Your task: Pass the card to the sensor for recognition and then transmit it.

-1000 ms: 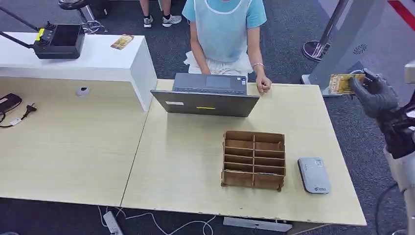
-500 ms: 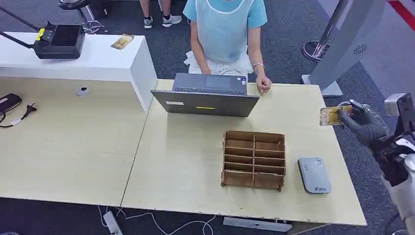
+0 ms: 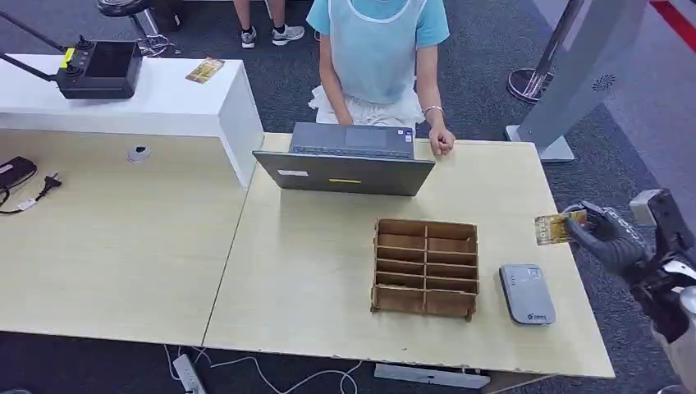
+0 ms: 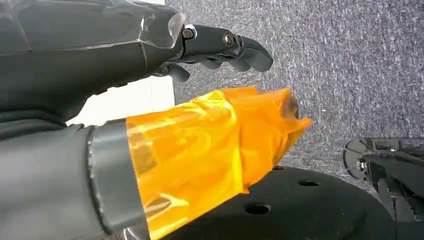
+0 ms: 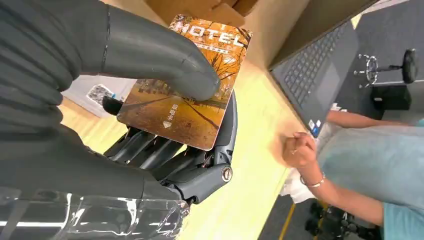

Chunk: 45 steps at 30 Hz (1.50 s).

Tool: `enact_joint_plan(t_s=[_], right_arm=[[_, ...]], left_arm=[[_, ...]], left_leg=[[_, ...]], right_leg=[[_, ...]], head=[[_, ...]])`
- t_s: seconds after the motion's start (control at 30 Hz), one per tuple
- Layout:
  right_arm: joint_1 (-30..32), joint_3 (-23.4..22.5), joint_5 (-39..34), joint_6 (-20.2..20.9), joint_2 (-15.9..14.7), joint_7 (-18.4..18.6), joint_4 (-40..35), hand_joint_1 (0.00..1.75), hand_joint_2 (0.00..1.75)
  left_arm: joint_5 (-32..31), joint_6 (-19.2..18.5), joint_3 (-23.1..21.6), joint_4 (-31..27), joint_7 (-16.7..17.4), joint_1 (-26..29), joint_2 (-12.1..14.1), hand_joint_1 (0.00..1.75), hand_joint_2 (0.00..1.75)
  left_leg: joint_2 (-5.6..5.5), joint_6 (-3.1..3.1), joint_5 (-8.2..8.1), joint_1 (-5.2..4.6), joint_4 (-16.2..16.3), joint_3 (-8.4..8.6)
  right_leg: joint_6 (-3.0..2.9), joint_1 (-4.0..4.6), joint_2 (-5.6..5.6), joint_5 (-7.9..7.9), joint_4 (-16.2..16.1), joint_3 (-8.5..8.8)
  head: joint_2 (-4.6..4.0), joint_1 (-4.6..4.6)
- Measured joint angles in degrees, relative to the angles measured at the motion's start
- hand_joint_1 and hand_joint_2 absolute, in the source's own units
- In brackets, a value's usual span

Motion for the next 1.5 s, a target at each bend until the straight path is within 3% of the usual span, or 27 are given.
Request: enact_joint_plan(t_s=[0.67, 1.03, 1.5], right_arm=[[3.2, 0.6, 6.2, -1.7, -0.8, 1.0, -0.9, 1.75, 1.75], [5.2, 1.5, 5.5, 0.0, -2.0, -0.1, -1.0, 1.75, 1.75], [9.1, 1.6, 6.2, -0.9, -2.0, 0.0, -2.0, 1.75, 1.75]], left_arm=[[-0.1, 0.0, 0.0, 0.0, 0.0, 0.0, 0.1, 0.0, 0.0], [-0.1, 0.0, 0.1, 0.0, -0.2, 0.0, 0.1, 0.0, 0.0], [-0.4, 0.0, 0.1, 0.0, -0.2, 0.0, 0.1, 0.0, 0.0]], left_leg=[[0.02, 0.0, 0.0, 0.0, 0.0, 0.0], [0.02, 0.0, 0.0, 0.0, 0.0, 0.0], [0.03, 0.0, 0.0, 0.0, 0.0, 0.0]], right_leg=[[0.0, 0.0, 0.01, 0.0, 0.0, 0.0], [0.0, 0.0, 0.01, 0.0, 0.0, 0.0], [0.01, 0.0, 0.01, -0.01, 0.0, 0.01]], head=[[0.0, 0.0], [0.0, -0.02], [0.0, 0.0]])
